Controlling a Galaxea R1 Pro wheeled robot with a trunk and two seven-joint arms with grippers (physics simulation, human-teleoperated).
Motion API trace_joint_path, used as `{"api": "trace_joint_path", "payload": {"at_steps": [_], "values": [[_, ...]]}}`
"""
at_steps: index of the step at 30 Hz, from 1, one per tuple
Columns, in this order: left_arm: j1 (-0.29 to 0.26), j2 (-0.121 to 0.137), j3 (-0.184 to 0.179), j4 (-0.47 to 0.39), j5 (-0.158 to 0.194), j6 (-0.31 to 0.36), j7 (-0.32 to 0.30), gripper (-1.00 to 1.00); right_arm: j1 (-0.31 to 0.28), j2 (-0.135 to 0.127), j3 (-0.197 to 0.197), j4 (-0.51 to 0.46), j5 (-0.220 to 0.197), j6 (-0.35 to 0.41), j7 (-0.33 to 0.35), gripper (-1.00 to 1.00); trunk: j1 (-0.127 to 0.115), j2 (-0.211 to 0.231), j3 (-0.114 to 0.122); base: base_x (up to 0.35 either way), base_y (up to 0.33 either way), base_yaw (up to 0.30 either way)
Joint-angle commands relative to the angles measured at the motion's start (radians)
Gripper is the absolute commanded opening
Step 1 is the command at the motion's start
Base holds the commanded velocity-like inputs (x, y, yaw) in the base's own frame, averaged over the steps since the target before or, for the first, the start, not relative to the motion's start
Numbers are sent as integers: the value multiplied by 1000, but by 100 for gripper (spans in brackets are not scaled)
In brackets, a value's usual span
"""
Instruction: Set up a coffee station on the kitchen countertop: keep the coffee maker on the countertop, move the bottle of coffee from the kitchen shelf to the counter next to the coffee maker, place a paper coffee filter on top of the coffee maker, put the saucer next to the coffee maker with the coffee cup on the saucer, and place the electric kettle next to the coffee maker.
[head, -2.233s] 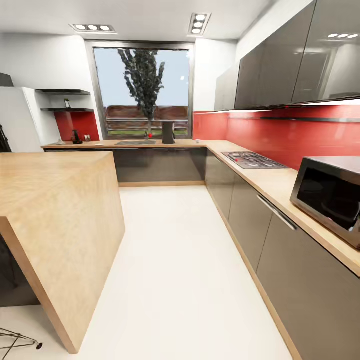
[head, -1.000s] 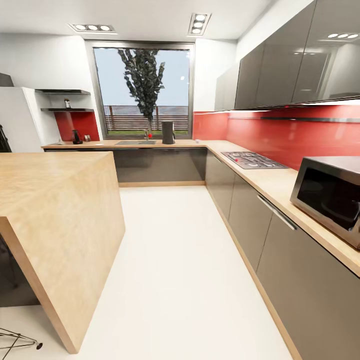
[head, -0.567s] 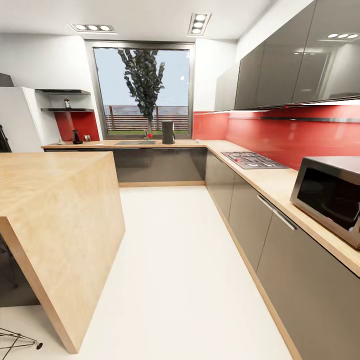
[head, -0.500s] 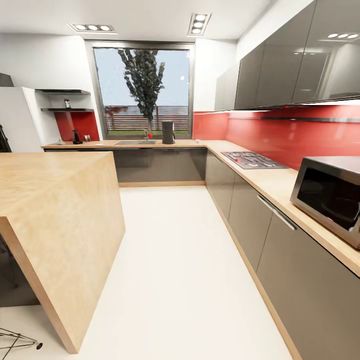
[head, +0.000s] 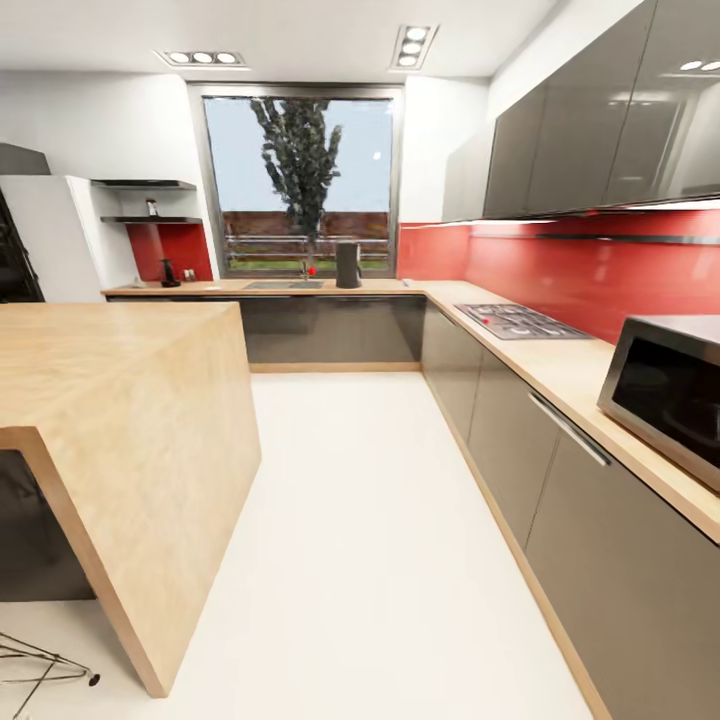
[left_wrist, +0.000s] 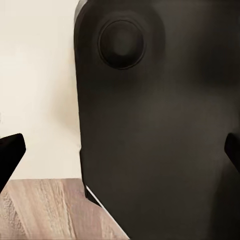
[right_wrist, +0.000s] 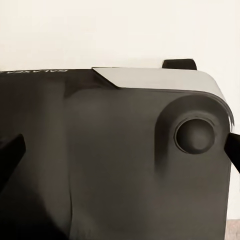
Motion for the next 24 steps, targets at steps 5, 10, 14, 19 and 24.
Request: {"api": "trace_joint_path", "payload": {"at_steps": [5, 10, 14, 19, 24], "values": [[-1, 7, 1, -3, 3, 0, 0, 100, 0, -2, -8, -5, 4, 5, 0, 100, 0, 0, -4, 262, 0, 262], [-1, 7, 1, -36, 2, 0, 1, 100, 0, -4, -8, -7, 5, 5, 0, 100, 0, 0, -6, 329, 0, 167], [-1, 8, 1, -40, 1, 0, 1, 100, 0, -6, -4, -9, 7, 5, 0, 100, 0, 0, -6, 336, 0, 14], [-1, 17, 1, -42, 2, 0, 2, 100, 0, -9, -4, -11, 8, 4, 0, 100, 0, 0, -6, 339, 0, 1], [-1, 41, 3, -78, 3, -2, 2, 100, 0, -18, -4, -45, 8, -4, 0, 100, 0, 0, -6, 339, 0, 0]]}}
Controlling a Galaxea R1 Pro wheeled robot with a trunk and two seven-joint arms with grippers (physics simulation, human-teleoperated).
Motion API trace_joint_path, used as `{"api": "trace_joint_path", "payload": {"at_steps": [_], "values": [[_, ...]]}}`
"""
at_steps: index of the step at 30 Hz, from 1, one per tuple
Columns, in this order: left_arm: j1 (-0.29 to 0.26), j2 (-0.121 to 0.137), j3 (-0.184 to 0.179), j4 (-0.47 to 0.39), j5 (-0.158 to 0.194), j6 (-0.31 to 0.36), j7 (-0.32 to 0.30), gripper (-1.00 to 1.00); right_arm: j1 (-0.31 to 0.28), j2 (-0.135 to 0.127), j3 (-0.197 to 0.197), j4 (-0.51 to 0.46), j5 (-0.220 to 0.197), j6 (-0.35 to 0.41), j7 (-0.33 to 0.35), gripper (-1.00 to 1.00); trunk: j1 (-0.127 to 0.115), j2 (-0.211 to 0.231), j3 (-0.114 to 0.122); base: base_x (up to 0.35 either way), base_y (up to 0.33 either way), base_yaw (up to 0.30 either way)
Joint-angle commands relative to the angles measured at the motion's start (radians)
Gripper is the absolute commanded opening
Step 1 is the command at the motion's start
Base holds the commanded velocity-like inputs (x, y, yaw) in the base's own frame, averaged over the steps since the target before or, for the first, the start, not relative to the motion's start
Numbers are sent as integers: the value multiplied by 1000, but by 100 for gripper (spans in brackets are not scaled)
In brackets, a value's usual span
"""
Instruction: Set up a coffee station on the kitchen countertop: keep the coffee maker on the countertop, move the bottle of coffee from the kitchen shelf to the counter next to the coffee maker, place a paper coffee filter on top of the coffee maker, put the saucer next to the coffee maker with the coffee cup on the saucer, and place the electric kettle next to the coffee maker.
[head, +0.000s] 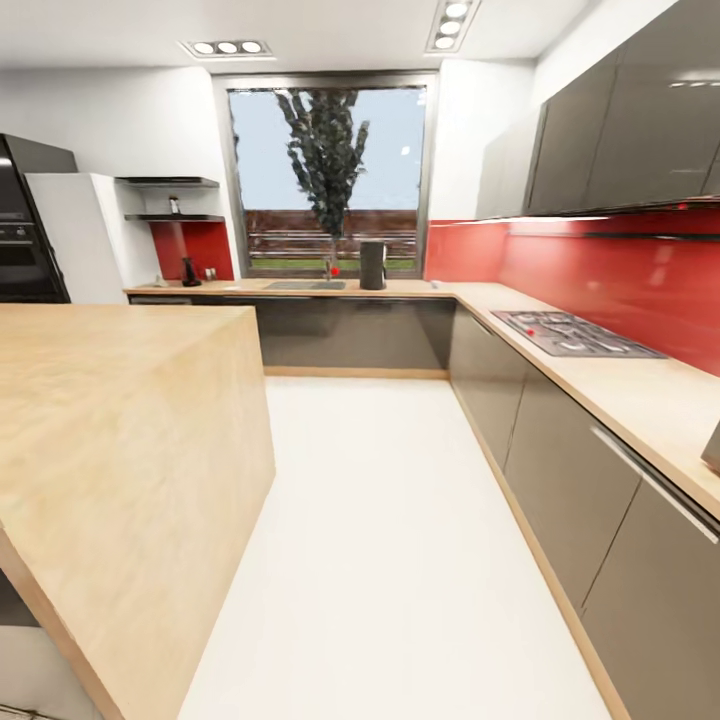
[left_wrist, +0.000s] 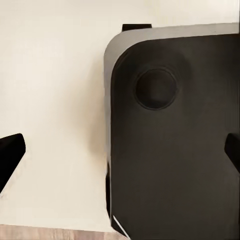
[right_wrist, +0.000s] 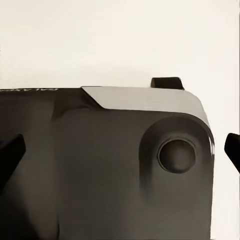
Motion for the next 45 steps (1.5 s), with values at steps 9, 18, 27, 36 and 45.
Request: {"api": "trace_joint_path", "payload": {"at_steps": [9, 18, 27, 36, 45], "values": [[-52, 64, 69, -156, 30, -21, -3, 100, 0, -28, -11, -272, 2, -67, -1, 100, 1, 0, -1, 339, 0, 0], [-230, 92, 73, -170, 31, -140, -5, 100, -1, -29, -7, -407, 6, -197, 2, 100, 1, 0, -1, 339, 0, 0], [-232, 93, 73, -155, 28, -224, -4, 100, -1, -80, -9, -394, 4, -205, 2, 100, 1, 0, -1, 339, 0, 0], [-231, 95, 73, -152, 27, -232, -4, 100, -1, -85, -11, -382, -1, -236, 1, 100, 1, 0, -1, 339, 0, 0], [-232, 96, 74, -153, 30, -233, -4, 100, -1, -84, -7, -382, 0, -250, 4, 100, 1, 0, -1, 339, 0, 0]]}}
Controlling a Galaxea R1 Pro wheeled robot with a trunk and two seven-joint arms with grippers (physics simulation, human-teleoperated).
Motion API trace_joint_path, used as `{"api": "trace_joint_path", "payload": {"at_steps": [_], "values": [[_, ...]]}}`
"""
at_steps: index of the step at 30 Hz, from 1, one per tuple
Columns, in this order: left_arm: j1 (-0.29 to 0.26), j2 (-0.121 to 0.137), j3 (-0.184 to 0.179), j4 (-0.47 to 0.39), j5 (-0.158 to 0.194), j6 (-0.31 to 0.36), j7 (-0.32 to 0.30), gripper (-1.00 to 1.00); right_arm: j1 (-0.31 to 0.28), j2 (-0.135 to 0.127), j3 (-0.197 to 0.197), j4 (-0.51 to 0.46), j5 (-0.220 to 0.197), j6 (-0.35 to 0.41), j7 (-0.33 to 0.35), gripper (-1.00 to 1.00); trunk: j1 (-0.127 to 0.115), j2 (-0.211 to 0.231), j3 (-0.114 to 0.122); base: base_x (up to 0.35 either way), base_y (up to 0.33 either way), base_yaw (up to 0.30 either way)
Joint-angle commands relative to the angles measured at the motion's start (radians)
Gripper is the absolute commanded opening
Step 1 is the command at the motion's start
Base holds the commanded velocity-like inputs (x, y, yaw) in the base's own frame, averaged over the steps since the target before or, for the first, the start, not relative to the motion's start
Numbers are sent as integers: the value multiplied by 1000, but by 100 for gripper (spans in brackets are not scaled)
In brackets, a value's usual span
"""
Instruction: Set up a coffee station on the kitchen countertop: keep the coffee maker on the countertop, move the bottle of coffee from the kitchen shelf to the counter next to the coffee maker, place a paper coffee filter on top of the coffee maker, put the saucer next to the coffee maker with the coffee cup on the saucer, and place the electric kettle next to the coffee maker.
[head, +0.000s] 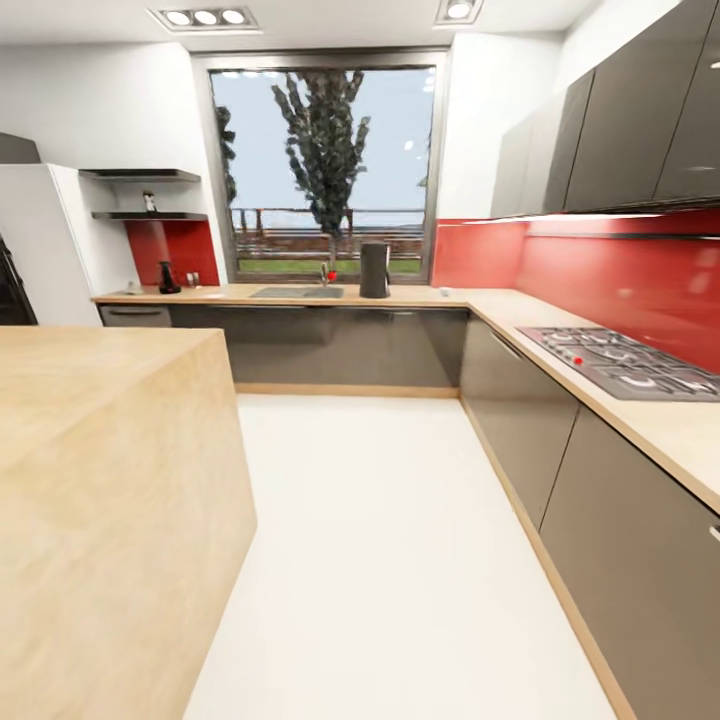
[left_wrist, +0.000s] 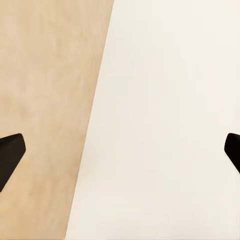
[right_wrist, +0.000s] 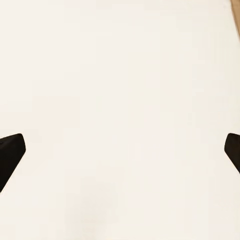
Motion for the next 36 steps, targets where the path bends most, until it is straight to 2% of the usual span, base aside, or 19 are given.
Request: {"api": "trace_joint_path", "payload": {"at_steps": [1, 36], "values": [[0, 0, 1, 1, 4, -3, 0, 100, -1, 0, -2, 1, 3, -4, -1, 100, 1, 0, -1, 339, 0, 0], [-2, -2, 0, 2, 2, -3, 0, 100, -1, 0, -4, 3, 3, -3, -3, 100, 1, 0, -11, 339, 0, 0]]}}
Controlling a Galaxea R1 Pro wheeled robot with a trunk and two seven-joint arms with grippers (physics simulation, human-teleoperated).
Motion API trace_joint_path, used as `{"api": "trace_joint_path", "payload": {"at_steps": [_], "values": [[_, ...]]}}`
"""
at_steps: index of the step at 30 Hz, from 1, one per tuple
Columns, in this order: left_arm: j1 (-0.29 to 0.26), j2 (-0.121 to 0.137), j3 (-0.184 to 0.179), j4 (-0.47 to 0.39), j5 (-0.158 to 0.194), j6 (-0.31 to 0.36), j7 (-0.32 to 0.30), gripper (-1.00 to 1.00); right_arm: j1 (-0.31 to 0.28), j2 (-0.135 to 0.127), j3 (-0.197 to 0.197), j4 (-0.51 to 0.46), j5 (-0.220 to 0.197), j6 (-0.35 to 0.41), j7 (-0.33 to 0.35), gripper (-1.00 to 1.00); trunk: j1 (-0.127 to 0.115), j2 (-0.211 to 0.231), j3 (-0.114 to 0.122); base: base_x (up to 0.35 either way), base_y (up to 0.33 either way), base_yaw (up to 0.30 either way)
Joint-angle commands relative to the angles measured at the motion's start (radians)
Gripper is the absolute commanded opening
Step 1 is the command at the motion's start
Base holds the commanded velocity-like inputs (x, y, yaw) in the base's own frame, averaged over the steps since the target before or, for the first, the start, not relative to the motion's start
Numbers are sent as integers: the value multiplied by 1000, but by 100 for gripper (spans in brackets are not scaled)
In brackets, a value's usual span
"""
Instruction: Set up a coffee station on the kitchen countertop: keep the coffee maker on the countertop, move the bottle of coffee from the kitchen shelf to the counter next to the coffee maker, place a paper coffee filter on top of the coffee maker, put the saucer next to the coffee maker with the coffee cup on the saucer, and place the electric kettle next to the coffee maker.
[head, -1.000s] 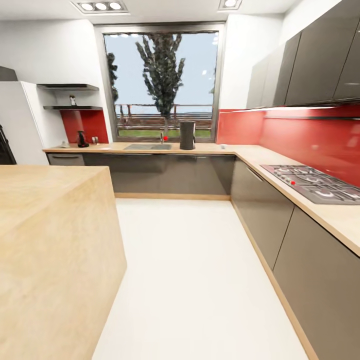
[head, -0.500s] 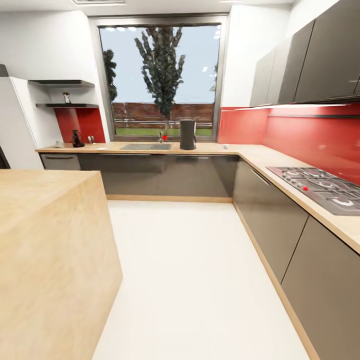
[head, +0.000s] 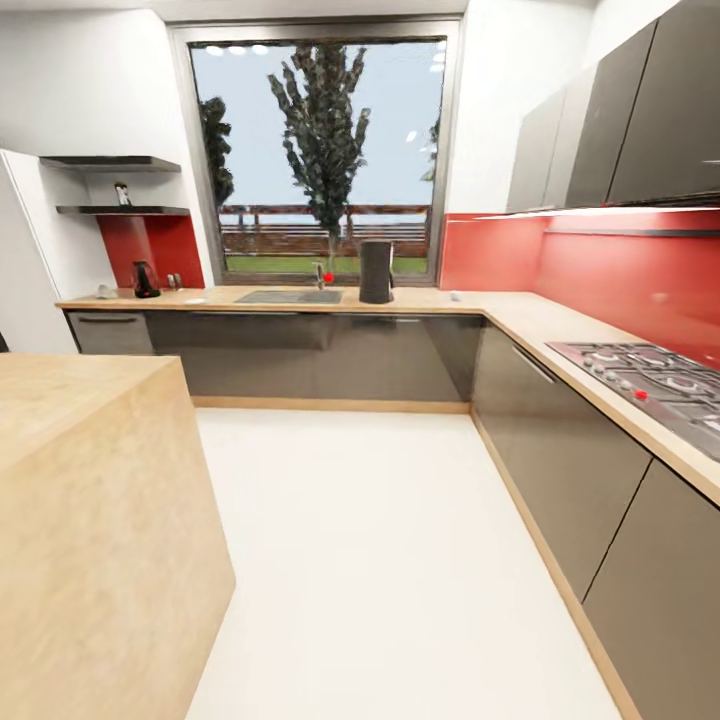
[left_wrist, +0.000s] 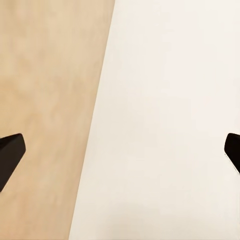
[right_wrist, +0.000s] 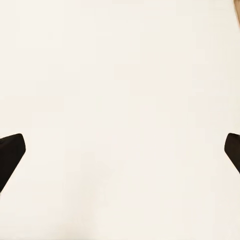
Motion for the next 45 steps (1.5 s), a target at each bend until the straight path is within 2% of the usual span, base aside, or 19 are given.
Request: {"api": "trace_joint_path", "payload": {"at_steps": [1, 13, 45], "values": [[-1, 0, 2, 1, 3, -3, 0, 100, -1, 0, -2, 0, 3, -3, 0, 100, 1, 0, -1, 339, 0, 0], [-1, 0, 2, 1, 2, -3, 0, 100, -1, 0, -2, 2, 3, -3, 0, 100, 1, 0, -1, 339, -11, 0], [-1, 1, 3, 1, 2, -3, 0, 100, -1, 0, -2, 2, 3, -3, 0, 100, 1, 0, -1, 339, -92, 0]]}}
